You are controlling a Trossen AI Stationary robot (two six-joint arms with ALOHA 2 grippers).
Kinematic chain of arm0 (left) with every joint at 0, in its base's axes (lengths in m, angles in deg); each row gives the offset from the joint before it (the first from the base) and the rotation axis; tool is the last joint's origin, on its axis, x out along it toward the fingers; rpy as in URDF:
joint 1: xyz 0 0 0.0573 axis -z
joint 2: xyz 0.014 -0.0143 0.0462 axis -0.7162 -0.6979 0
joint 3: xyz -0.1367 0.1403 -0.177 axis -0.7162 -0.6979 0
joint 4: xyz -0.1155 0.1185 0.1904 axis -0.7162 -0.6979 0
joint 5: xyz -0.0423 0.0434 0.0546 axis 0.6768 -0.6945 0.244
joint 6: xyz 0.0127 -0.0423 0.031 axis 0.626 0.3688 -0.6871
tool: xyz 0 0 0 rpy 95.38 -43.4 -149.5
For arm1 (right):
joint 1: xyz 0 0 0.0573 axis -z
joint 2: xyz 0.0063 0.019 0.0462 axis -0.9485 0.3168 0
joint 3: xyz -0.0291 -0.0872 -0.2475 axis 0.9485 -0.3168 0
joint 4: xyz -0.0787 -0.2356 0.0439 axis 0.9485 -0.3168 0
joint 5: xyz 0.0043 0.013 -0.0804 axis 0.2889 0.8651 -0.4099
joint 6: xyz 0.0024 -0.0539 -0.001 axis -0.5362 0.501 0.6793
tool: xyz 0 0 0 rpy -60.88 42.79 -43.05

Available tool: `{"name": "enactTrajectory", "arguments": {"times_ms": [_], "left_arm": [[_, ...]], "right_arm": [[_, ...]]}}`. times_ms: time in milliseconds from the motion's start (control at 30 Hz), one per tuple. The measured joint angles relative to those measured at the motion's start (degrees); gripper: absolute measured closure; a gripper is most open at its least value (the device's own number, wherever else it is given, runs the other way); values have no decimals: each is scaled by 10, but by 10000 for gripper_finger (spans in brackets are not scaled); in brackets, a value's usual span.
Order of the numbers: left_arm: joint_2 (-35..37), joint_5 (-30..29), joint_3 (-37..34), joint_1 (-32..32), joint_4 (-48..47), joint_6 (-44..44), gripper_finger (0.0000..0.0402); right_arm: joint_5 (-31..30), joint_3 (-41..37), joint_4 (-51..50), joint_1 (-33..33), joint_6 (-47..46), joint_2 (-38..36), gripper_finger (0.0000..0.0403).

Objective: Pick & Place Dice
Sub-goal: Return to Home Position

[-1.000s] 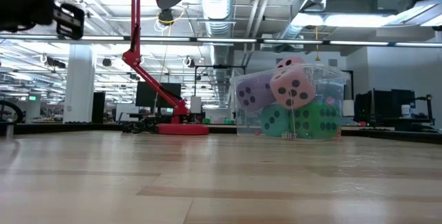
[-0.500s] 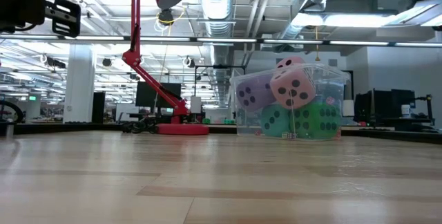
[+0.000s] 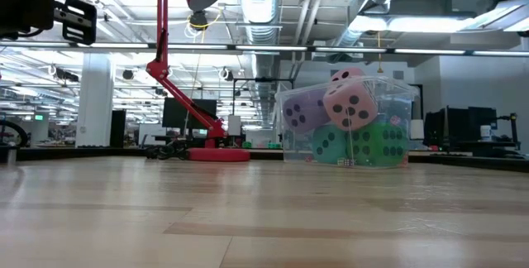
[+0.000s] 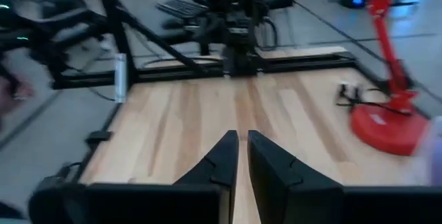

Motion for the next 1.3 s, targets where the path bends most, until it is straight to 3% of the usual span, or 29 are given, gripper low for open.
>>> {"name": "enactTrajectory", "arguments": {"times_ms": [367,867,1300], "left_arm": [[0,0,0,0,0,-18,401],[0,0,0,0,0,-13,401],[0,0,0,0,0,-13,401]], "right_arm": [[133,-127,97,40,-12,-98,372],[180,-198,106,40,-11,-224,372],[209,-260,80,40,-9,-378,372]]}}
